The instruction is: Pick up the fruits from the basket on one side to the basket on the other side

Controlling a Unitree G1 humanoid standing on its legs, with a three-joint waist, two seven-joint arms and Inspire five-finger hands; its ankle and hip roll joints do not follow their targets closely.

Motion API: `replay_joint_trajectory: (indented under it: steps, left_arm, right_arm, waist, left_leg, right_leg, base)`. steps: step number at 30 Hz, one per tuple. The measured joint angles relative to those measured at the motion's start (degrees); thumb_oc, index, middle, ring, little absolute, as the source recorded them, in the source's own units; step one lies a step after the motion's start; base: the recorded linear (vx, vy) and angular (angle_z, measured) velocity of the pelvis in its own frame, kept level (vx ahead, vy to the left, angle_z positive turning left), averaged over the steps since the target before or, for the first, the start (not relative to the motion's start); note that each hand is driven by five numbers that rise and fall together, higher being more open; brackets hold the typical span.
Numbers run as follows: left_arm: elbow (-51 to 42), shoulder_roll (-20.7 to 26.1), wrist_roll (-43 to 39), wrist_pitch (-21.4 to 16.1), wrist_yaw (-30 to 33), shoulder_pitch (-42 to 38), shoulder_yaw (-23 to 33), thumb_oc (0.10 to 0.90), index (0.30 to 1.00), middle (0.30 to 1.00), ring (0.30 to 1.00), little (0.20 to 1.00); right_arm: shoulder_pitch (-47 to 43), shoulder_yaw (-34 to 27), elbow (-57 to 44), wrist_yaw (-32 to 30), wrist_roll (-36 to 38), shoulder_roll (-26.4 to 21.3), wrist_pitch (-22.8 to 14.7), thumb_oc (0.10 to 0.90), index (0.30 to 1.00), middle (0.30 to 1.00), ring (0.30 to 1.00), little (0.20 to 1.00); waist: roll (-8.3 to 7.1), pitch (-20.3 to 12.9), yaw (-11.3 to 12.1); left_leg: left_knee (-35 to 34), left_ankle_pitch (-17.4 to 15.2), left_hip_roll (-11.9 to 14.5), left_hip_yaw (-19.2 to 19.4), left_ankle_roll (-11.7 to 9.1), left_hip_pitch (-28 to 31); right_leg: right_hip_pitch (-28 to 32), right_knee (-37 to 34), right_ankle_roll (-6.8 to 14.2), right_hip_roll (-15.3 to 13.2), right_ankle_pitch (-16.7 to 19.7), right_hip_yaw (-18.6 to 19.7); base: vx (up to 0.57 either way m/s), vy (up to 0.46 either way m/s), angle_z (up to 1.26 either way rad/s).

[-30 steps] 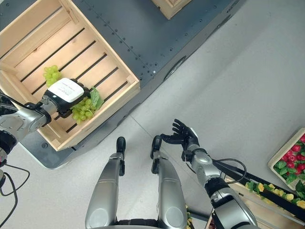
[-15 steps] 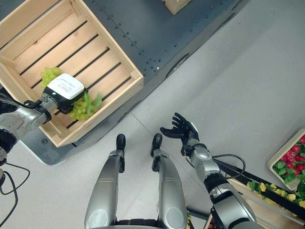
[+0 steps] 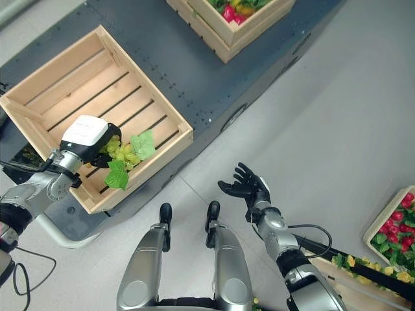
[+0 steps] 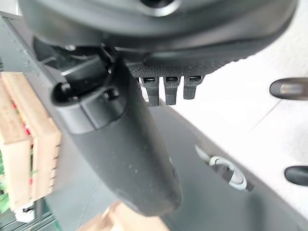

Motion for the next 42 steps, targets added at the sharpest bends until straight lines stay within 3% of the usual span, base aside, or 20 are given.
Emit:
replay_joint_trajectory:
  steps: [5, 7, 11, 16, 21, 29, 33, 39, 42]
  left_arm:
    - [-8.8, -6.3, -12.3, -2.1, -1.7, 9.5, 11.0, 0.400, 0.300, 0.300, 0.300, 0.300]
    - [-14.2, -11.2, -17.8, -2.3, -3.5, 13.2, 16.9, 0.400, 0.300, 0.300, 0.300, 0.300]
    - [-18.7, -18.2, -25.7, -2.2, -5.6, 15.7, 21.5, 0.400, 0.300, 0.300, 0.300, 0.300]
    - [-19.9, -23.3, -40.1, -2.1, -9.8, 16.1, 24.4, 0.400, 0.300, 0.300, 0.300, 0.300]
    - [-23.4, -25.6, -53.0, 0.8, -16.1, 16.1, 24.9, 0.400, 0.300, 0.300, 0.300, 0.300]
    - [-26.9, -25.5, -68.3, 8.4, -27.5, 16.0, 25.3, 0.400, 0.300, 0.300, 0.300, 0.300]
    - [-26.9, -25.3, -69.2, 11.6, -31.3, 15.4, 25.1, 0.400, 0.300, 0.300, 0.300, 0.300]
    - [-26.9, -23.5, -69.1, 15.7, -37.7, 10.7, 19.3, 0.400, 0.300, 0.300, 0.300, 0.300]
    - [-26.3, -23.1, -69.1, 16.7, -41.1, 9.0, 17.2, 0.400, 0.300, 0.300, 0.300, 0.300]
  right_arm:
    - [5.6, -1.7, -7.6, -1.2, -4.6, 0.7, 0.0, 0.800, 0.900, 0.900, 0.900, 0.900]
    - [7.8, -3.4, -10.9, -1.2, -5.0, 1.6, 0.1, 0.800, 0.900, 0.900, 0.900, 0.900]
    - [8.8, -4.6, -14.8, 1.1, -6.9, 1.8, 0.2, 0.800, 0.900, 0.900, 0.900, 0.900]
    - [8.4, -5.3, -20.0, 6.7, -6.9, 1.6, 0.4, 0.800, 0.900, 0.900, 0.900, 0.900]
    - [8.2, -5.1, -21.9, 12.9, -6.7, 1.2, 3.5, 0.800, 0.900, 0.900, 0.900, 0.900]
    - [7.6, -4.5, -26.9, 14.4, -3.8, 0.8, 10.3, 0.800, 0.900, 0.900, 0.900, 0.900]
    - [5.6, -3.8, -29.5, 14.4, -1.6, 0.8, 12.0, 0.800, 0.900, 0.900, 0.900, 0.900]
    - [0.7, -3.0, -31.7, 14.4, -0.9, 0.6, 13.9, 0.800, 0.900, 0.900, 0.900, 0.900]
    - [-1.0, -2.9, -32.3, 14.4, 0.2, 0.5, 14.4, 0.800, 0.900, 0.900, 0.900, 0.900]
  waist:
    - [0.55, -0.4, 0.5]
    - [1.03, -0.6, 0.5]
    - [2.28, -2.0, 0.2]
    - [4.39, -7.1, -1.1]
    - [5.20, -10.9, -1.3]
    - [5.60, -15.5, -1.7]
    - [5.70, -15.8, -2.6]
    - [5.76, -16.0, -2.8]
    - [5.79, -16.7, -4.3]
  left_leg:
    - [-6.6, 1.1, 0.0, 0.3, -0.1, 8.9]
    - [-9.5, 1.5, -0.1, 0.2, -0.1, 12.9]
    - [-14.6, 2.2, 0.3, 0.1, -0.1, 19.2]
    - [-17.8, 2.3, 0.6, 0.2, -0.2, 22.1]
    - [-20.6, 2.3, 0.8, 0.1, -0.2, 25.5]
    - [-22.9, 2.3, 0.5, 1.1, -0.1, 28.2]
    - [-23.0, 2.3, 0.6, 1.8, -0.1, 28.6]
    - [-23.0, 2.3, 0.8, 3.8, -0.1, 28.9]
    - [-23.0, 2.3, 0.8, 4.9, -0.1, 29.2]
  right_leg:
    - [7.4, -3.5, 0.6, 0.1, -0.2, 0.1]
    - [10.6, -5.0, 0.9, 0.2, -0.8, -0.1]
    - [16.5, -9.3, 1.3, 1.0, -0.7, -0.4]
    - [19.9, -13.7, 1.8, 1.7, -0.3, -0.6]
    - [24.0, -17.8, 2.3, 2.3, 0.3, -0.7]
    - [27.0, -21.9, 2.7, 2.5, 1.7, 0.0]
    - [26.9, -21.9, 2.7, 2.6, 1.9, 0.8]
    - [26.3, -21.9, 2.5, 2.9, 2.7, 2.6]
    - [26.2, -21.9, 2.5, 3.0, 2.8, 3.3]
  base:
    - [0.21, 0.010, -0.02]
    - [0.23, -0.005, 0.04]
    - [0.20, -0.016, -0.01]
    - [0.15, -0.058, 0.01]
    - [0.08, -0.072, 0.02]
    - [0.06, -0.047, -0.06]
    - [0.02, -0.030, -0.11]
    - [0.03, -0.028, -0.16]
    - [0.03, -0.051, -0.13]
